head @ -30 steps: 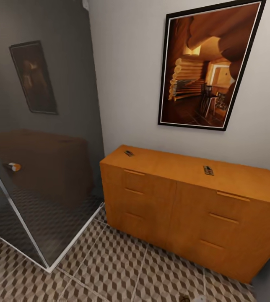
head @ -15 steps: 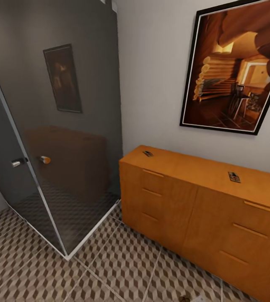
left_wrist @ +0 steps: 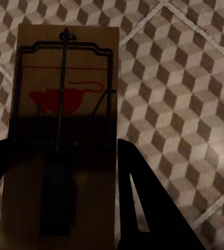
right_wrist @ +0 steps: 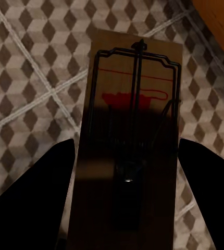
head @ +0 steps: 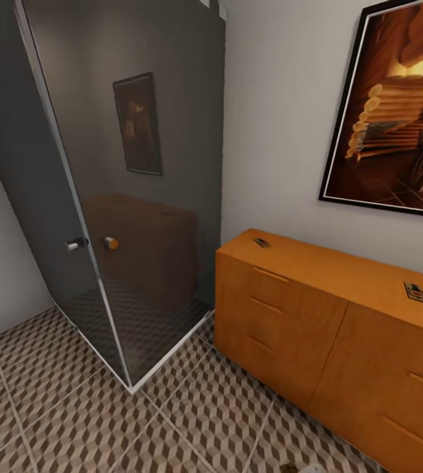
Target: Take the four mousetraps from the cabinet in the bathroom and place them on the bathroom floor. Make sure all four end up on the same floor surface, and ensure that at least two of them are either under or directly next to the same bathroom sink.
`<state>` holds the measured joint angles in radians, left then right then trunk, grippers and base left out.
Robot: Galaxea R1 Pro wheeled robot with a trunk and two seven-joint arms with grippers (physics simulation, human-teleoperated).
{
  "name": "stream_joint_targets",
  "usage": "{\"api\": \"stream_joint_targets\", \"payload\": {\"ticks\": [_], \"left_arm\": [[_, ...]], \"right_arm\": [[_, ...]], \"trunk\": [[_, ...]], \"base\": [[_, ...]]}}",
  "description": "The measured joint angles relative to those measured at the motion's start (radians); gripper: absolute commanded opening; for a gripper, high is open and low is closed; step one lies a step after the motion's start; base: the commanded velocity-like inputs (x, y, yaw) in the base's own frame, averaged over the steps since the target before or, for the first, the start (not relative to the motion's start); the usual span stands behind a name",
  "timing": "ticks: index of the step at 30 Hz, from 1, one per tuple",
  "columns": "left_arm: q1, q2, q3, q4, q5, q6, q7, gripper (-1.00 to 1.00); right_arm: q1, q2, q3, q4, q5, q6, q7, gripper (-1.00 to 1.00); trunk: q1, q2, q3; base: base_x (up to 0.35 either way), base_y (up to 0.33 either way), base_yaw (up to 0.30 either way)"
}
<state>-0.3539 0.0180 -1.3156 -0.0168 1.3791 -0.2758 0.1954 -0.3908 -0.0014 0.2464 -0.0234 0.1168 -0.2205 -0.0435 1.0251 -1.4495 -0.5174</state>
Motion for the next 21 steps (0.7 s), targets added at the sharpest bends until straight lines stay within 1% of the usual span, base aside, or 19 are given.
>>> {"api": "stream_joint_targets", "payload": {"ticks": [21], "left_arm": [[0.0, 0.0, 0.0, 0.0, 0.0, 0.001, 0.0, -1.0]], "right_arm": [[0.0, 0.0, 0.0, 0.002, 0.0, 0.002, 0.0, -1.0]], "trunk": [[0.0, 0.0, -0.017]], "base": [[0.0, 0.0, 0.263]]}}
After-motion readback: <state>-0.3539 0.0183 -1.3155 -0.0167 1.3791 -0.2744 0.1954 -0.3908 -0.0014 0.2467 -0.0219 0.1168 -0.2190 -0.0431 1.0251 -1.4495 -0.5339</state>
